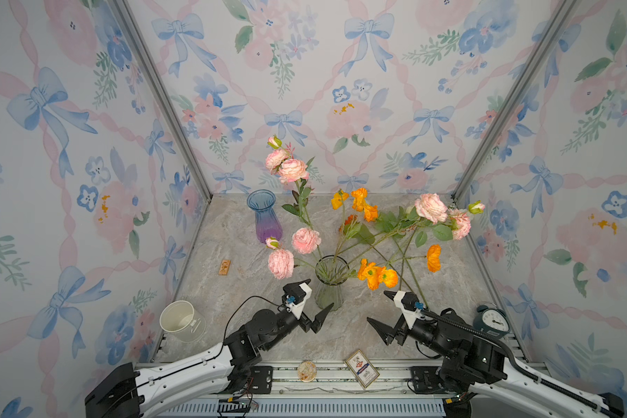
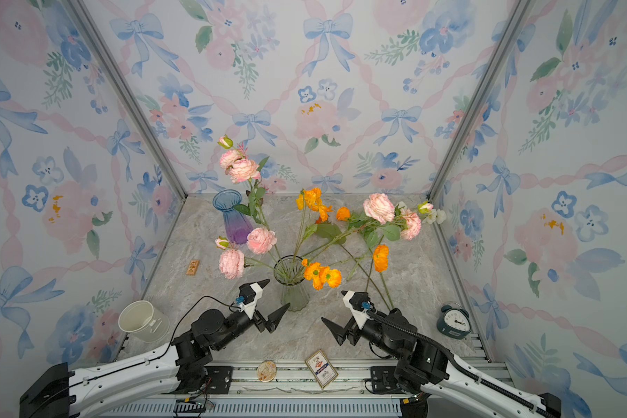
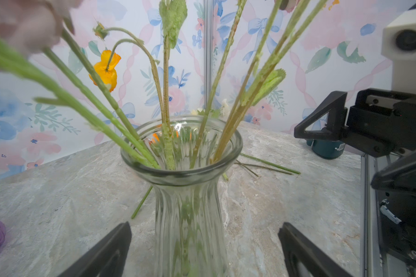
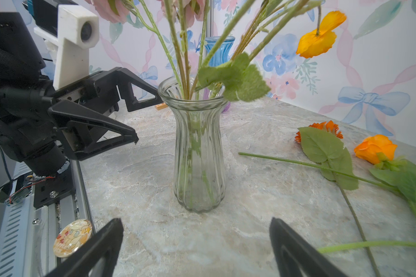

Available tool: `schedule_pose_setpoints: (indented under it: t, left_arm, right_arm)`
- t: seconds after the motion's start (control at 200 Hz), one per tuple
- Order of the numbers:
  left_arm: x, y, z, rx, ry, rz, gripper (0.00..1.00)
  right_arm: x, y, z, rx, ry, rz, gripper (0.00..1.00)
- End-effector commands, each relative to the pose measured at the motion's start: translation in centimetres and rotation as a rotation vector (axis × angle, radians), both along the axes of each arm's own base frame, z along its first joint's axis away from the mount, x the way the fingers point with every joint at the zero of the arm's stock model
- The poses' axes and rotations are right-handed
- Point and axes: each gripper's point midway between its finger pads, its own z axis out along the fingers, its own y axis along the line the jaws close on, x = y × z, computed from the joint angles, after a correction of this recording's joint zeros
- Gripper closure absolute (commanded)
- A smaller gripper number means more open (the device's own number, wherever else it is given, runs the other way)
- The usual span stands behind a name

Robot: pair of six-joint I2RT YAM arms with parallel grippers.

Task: Arrange flowers in a vase
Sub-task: Pick up the vase from the center of the table.

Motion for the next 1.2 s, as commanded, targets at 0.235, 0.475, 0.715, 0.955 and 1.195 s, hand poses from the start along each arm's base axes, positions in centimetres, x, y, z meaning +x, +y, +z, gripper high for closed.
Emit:
schedule_pose_setpoints:
  t: [0.235, 0.475, 0.715, 0.955, 1.195]
  left_arm:
    - [1.5, -1.6, 1.8, -0.065, -0.051, -0.031, 0.02]
    - [2.9, -3.5, 1.5, -0.047, -0.049, -0.053, 0.02]
    - [4.6, -3.7, 1.4, -0.035, -0.051, 0.015, 0.02]
    - [5.2, -4.2, 1.9, -0.061, -0.063, -0.001, 0.03]
    - [5.8, -5.5, 1.5, -0.055, -0.051, -0.019, 0.05]
  right_arm:
    - [0.3, -0.2, 0.9, 0.081, 0.015, 0.049, 0.03]
    - [0.3, 0.0, 1.2, 0.077, 0.013, 0.059, 0.03]
    - [0.3, 0.0, 1.1, 0.076, 0.025, 0.064, 0.03]
    - [0.3, 0.3, 0.7, 0.066, 0.039, 0.069, 0.03]
    - [0.4, 0.4, 0.6, 0.063, 0.043, 0.069, 0.03]
